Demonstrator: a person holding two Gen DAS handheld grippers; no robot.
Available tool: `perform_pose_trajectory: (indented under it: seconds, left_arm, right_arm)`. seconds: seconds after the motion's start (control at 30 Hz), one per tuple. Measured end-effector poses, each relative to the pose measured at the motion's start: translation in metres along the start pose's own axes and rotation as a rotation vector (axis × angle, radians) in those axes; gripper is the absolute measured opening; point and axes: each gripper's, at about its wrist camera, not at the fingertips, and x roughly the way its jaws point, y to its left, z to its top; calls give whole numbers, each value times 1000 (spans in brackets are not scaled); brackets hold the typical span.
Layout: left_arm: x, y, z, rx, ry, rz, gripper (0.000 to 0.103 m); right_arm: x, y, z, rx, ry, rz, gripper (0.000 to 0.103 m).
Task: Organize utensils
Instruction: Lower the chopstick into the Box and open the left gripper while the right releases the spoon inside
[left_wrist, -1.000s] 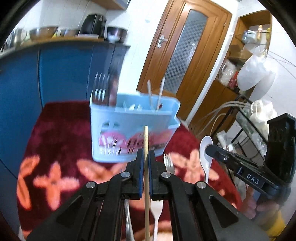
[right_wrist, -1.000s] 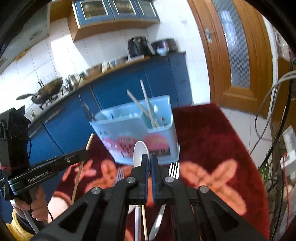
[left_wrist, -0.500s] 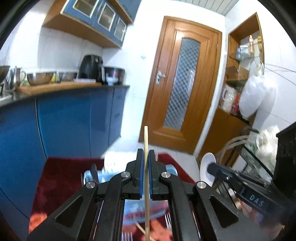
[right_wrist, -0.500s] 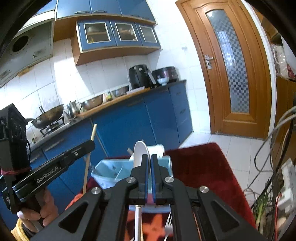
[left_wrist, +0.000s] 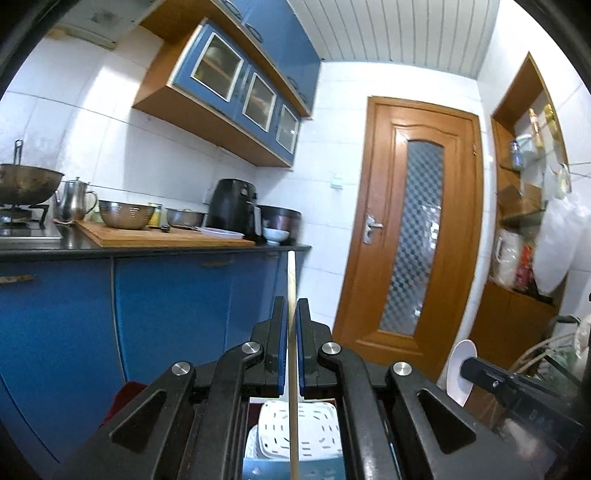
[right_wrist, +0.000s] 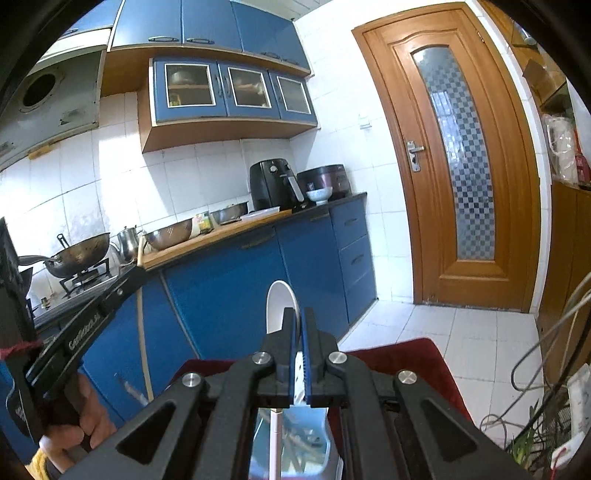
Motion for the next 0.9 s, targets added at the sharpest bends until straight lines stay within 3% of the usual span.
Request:
perform_pose_trajectory:
  seconds: [0.33, 0.7, 0.83, 0.9]
  left_arm:
    - [1, 8, -22, 1, -81, 80, 2]
    - [4, 7, -40, 41, -8, 58, 3]
    - [2, 5, -43, 48, 27, 30, 24]
    - [-2, 4, -43, 56, 33, 25, 24]
  right_arm:
    - [27, 5, -10, -59, -56, -24, 4]
    - [39, 15, -29, -118, 32, 47, 5]
    - [36, 11, -31, -86, 56, 64, 11]
    - [32, 8, -30, -62, 57, 76, 17]
